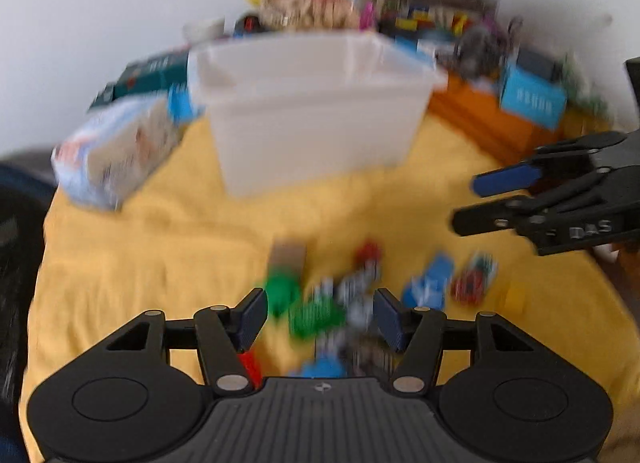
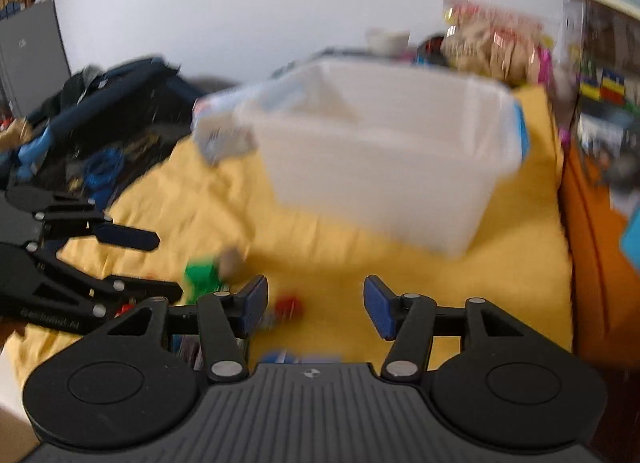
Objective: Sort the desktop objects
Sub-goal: 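Return both tools to the toys on the blanket, then grasp the white-red car with the left gripper while the right grasps the white-green car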
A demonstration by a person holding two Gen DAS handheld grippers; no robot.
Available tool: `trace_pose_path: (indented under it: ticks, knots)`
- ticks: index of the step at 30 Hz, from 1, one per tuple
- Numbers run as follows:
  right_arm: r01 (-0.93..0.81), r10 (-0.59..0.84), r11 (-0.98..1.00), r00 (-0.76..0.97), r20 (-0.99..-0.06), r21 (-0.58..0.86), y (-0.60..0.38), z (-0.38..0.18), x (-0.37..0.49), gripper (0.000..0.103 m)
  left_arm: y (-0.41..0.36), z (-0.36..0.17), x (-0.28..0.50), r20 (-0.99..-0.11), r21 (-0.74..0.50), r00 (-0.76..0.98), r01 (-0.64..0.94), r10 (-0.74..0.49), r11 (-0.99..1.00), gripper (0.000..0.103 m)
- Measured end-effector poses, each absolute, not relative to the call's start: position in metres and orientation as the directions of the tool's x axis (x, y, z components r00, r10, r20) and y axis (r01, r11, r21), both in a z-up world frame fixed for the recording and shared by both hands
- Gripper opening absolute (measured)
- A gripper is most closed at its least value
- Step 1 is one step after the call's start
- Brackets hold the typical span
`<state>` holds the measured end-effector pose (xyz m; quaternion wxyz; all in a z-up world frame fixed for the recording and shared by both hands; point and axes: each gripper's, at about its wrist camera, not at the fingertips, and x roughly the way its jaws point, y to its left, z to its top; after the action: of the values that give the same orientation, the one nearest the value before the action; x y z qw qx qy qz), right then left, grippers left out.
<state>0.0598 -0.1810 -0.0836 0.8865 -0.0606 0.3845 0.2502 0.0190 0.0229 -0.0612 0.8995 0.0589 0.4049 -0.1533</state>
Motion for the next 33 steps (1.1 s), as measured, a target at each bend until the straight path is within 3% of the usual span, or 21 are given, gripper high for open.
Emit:
trace_pose_path:
  ticks: [5,9,15,18,23,31,33]
  knots:
    - [-0.535,0.383,0.841,0.484,-0.787,0.080,-0.179,-0.111,0.026,0.054,0.032,-0.084,-0.008,-0.793,-0.130,0.539,0.306,-0.284,0.943,0.062]
    - [-0.569,0.390,0.817,0.429,-0.815,0.092,-0.170,-0.123,0.014,0.044,0.033,-0.096,-0.015,-0.809,-0.183,0.497,0.298,-0.316,0.937,0.062]
    - [-0.594,0.397,0.802,0.445,-0.803,0.067,-0.158,-0.121,0.017,0.043,0.019,-0.103,-0.005,-0.802,-0.241,0.467,0.318,-0.373,0.917,0.061]
    - [-0.606,0.381,0.795,0.472,-0.796,0.021,-0.149,-0.118,0.020,0.043,0.004,-0.110,0.007,-0.825,-0.183,0.466,0.313,-0.319,0.932,0.054]
    - [-0.611,0.368,0.792,0.495,-0.787,-0.014,-0.145,-0.118,0.017,0.043,0.001,-0.116,0.024,-0.824,-0.180,0.495,0.235,-0.277,0.955,0.051]
    - [-0.613,0.396,0.790,0.465,-0.792,0.035,-0.146,-0.123,0.017,0.043,0.012,-0.114,0.026,-0.836,-0.129,0.504,0.206,-0.218,0.970,0.033]
    - [-0.615,0.415,0.787,0.465,-0.782,0.052,-0.144,-0.122,0.021,0.043,0.021,-0.114,0.024,-0.840,-0.134,0.496,0.198,-0.217,0.971,0.033]
